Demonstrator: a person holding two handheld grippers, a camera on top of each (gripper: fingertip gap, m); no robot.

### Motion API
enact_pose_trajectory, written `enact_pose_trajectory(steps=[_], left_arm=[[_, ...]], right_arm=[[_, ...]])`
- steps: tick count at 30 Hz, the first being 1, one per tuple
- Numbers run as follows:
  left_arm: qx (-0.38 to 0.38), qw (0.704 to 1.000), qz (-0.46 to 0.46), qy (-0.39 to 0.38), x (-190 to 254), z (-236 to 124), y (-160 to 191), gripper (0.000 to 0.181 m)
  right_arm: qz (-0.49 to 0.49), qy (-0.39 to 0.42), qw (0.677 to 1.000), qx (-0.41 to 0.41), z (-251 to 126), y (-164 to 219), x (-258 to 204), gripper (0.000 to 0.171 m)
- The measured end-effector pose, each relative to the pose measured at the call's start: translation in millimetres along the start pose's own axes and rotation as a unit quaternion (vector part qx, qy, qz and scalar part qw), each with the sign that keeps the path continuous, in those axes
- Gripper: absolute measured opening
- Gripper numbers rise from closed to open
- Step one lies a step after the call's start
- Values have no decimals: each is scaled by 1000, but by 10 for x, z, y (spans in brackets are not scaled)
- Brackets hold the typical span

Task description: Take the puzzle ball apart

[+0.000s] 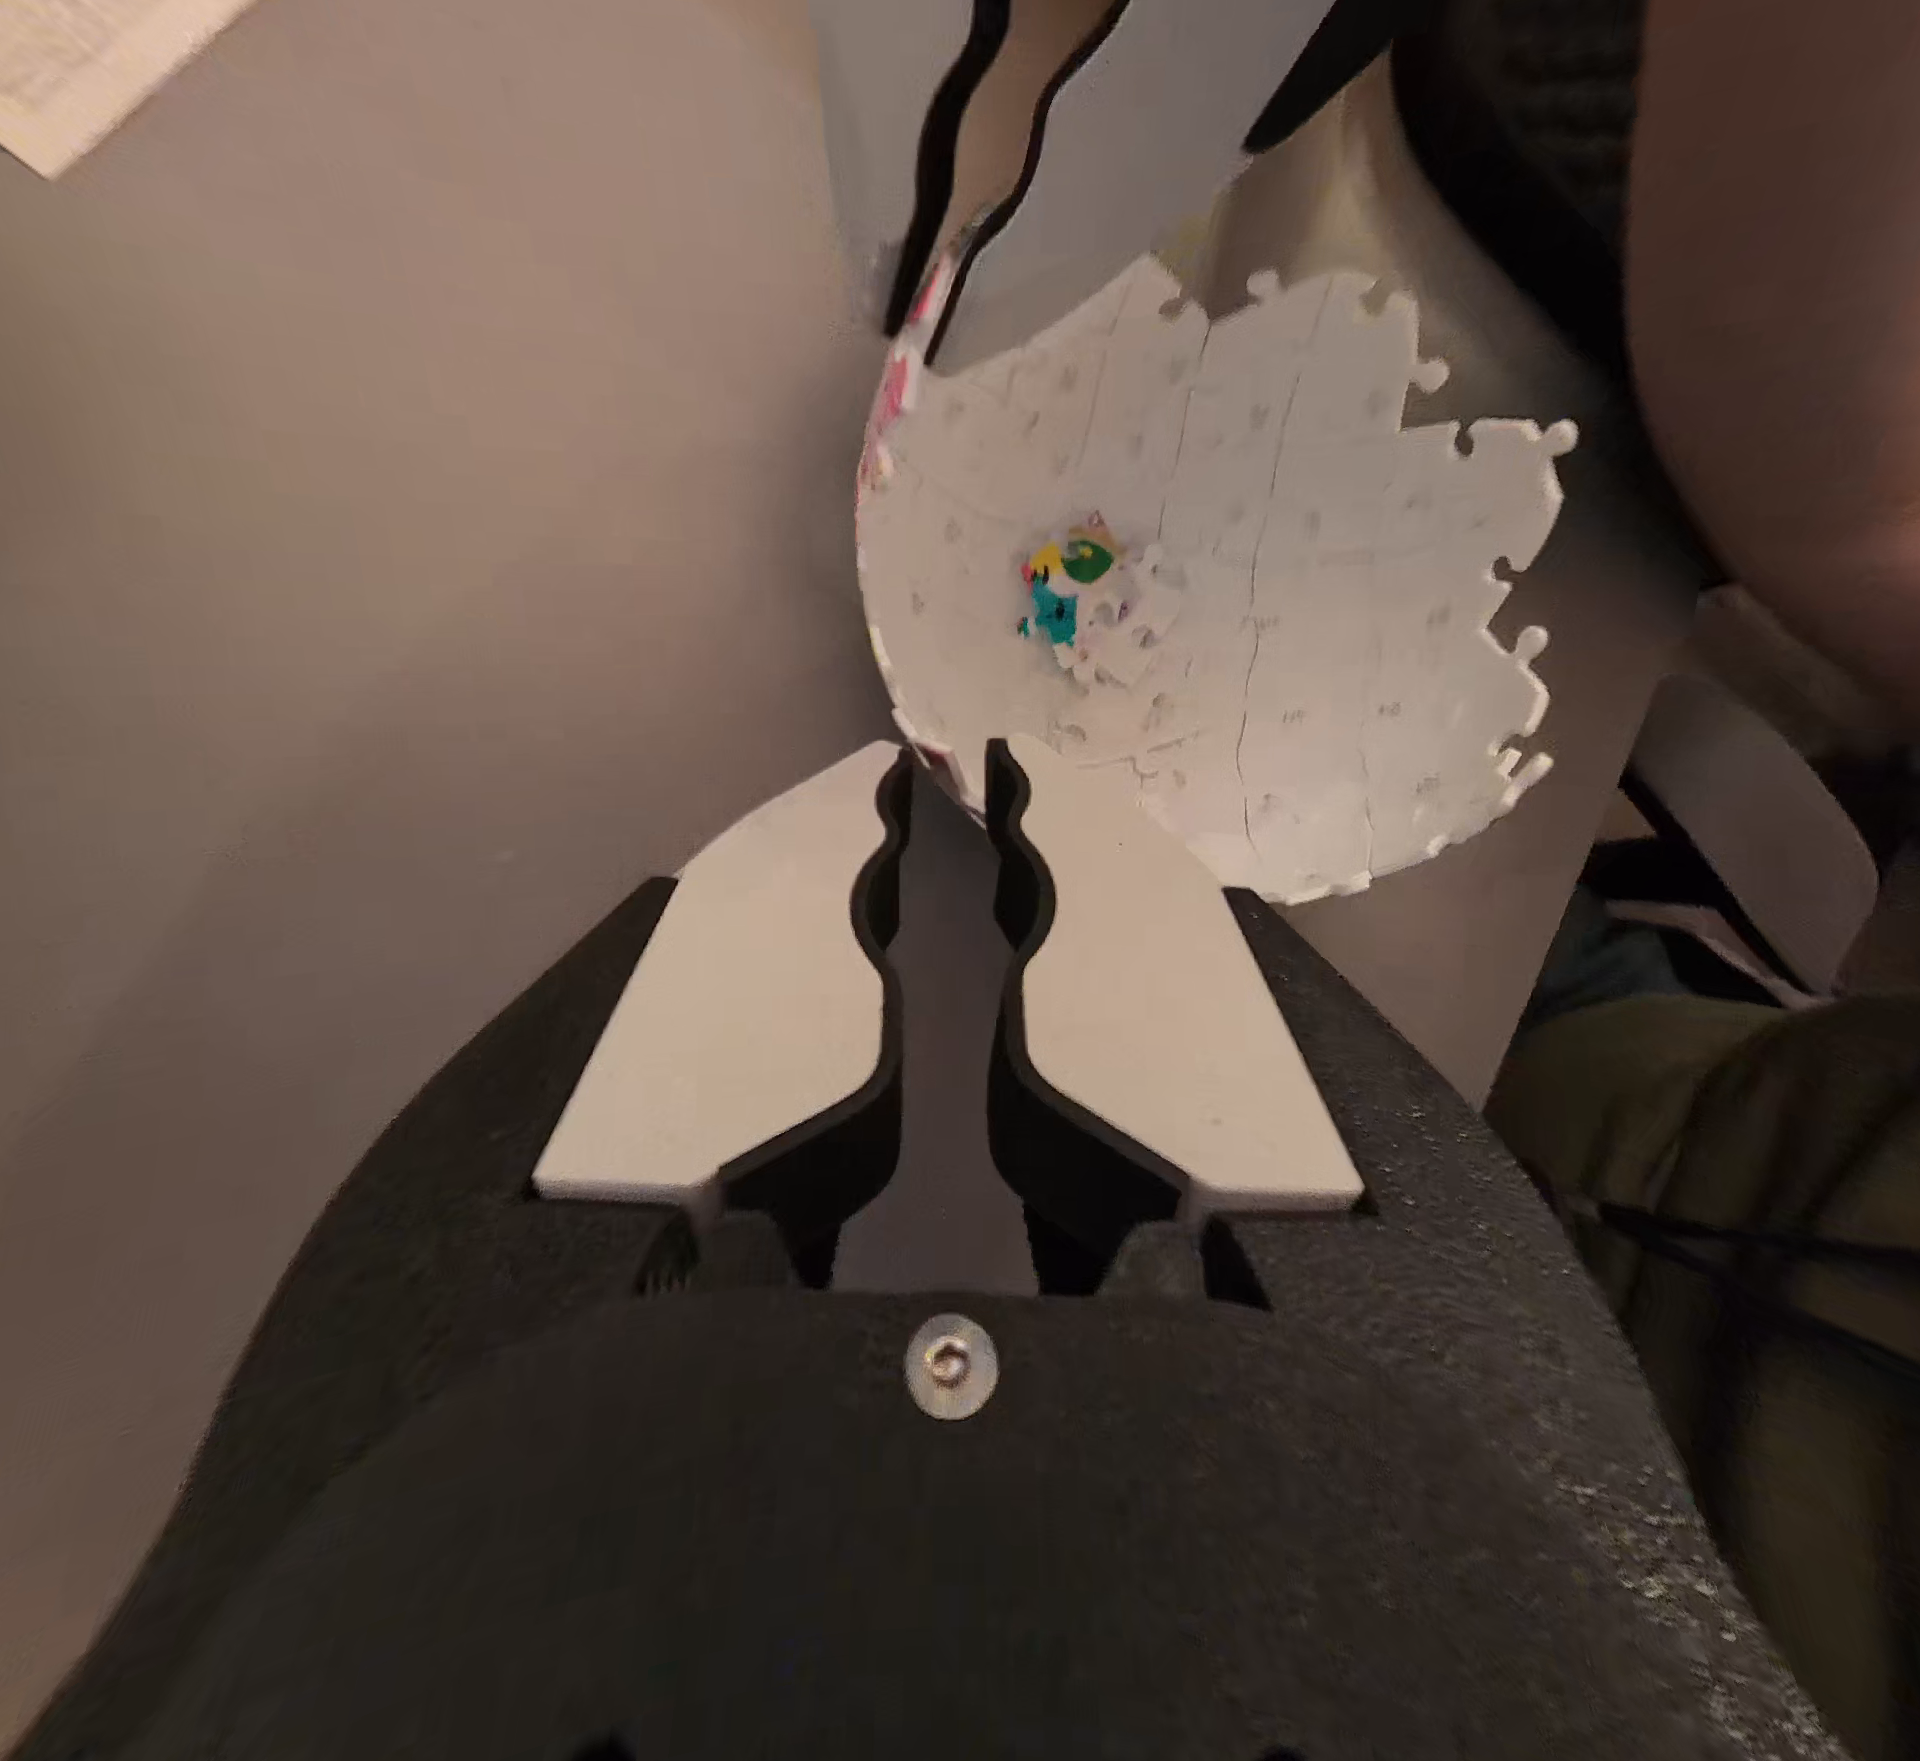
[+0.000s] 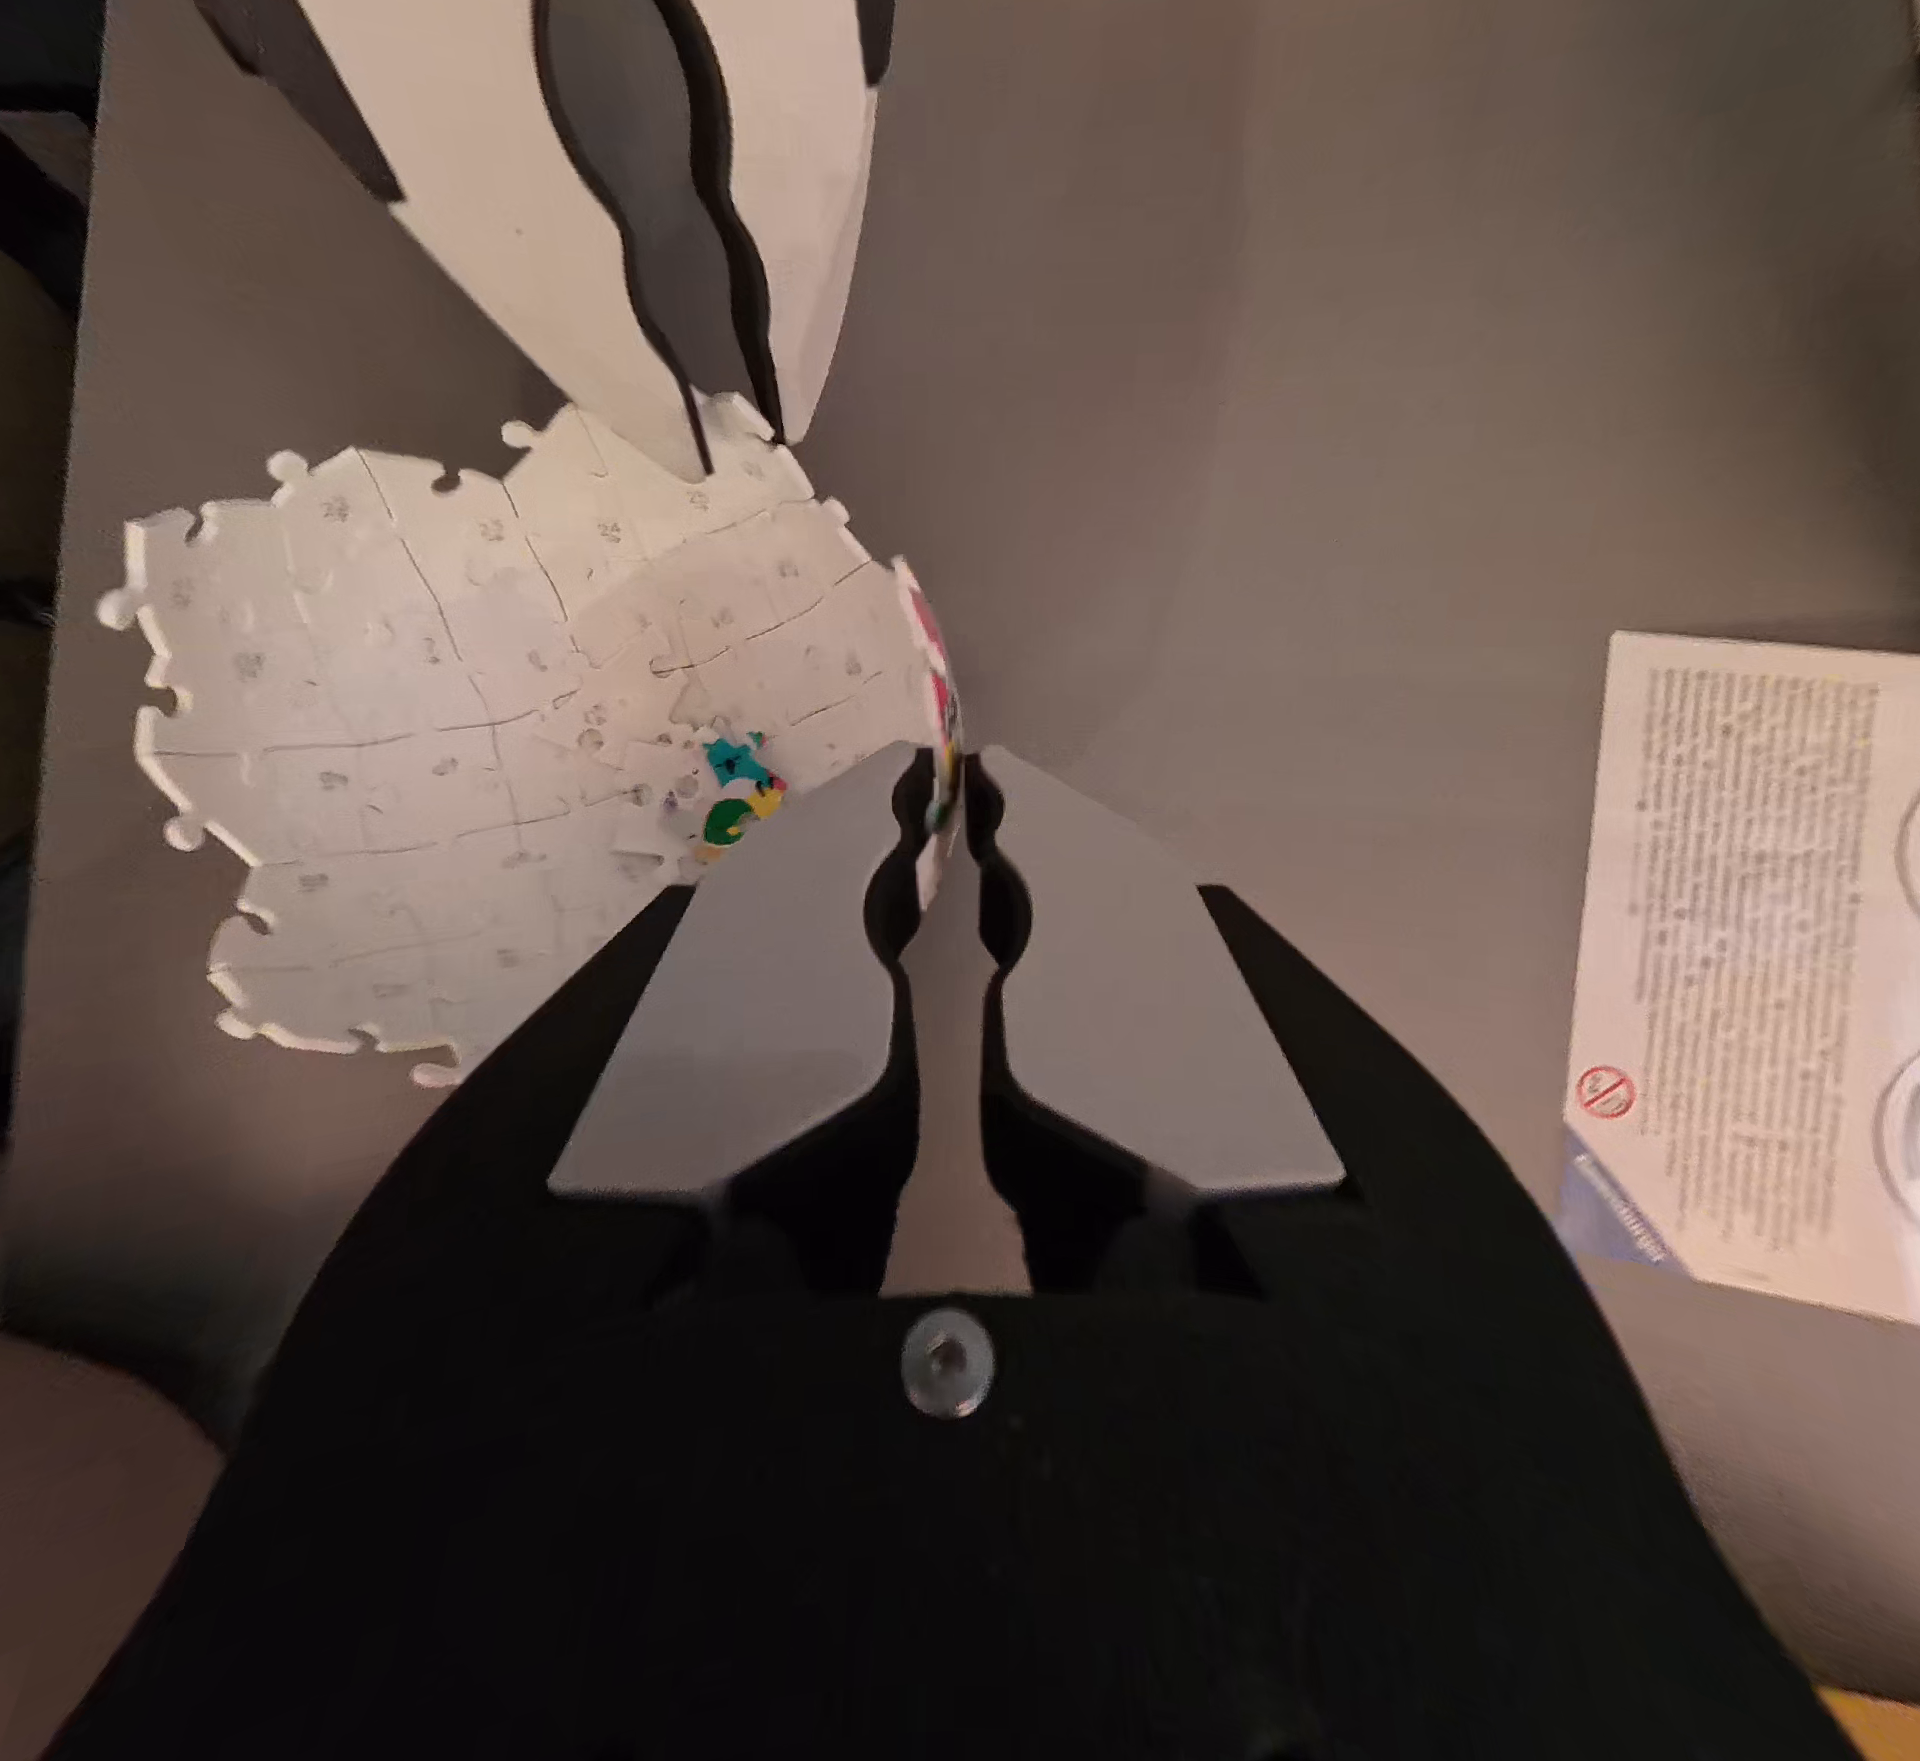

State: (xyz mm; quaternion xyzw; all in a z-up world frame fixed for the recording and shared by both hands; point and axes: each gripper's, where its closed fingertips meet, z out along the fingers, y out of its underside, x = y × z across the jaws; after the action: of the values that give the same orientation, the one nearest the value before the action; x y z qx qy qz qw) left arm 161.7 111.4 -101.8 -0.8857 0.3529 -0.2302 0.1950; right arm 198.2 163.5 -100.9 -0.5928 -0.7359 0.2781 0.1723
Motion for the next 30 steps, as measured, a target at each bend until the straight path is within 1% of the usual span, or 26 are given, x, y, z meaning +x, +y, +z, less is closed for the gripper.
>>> enact_pose_trajectory(steps=[6,15,17,19,24,27,30], left_arm=[[-87,996,2,-37,-16,41,47,21],[-89,995,-35,-24,-11,177,144,27],[-76,996,-39,-10,16,199,120,17],[-72,997,-38,-12,15,201,105,13],[-81,996,-13,-39,-34,167,89,10],[-90,995,-4,-45,-62,162,82,10],[-94,995,-8,-37,-71,160,69,10]], right_arm=[[23,-15,1000,-7,-27,45,-40,6],[20,-23,999,12,-32,31,-38,7],[11,-20,1000,19,-41,21,-34,8],[7,-21,999,33,-64,-11,-37,10],[15,-28,999,37,-47,-15,-40,13],[23,-34,999,26,-10,28,-30,8],[36,-34,999,23,-10,41,-22,8]])
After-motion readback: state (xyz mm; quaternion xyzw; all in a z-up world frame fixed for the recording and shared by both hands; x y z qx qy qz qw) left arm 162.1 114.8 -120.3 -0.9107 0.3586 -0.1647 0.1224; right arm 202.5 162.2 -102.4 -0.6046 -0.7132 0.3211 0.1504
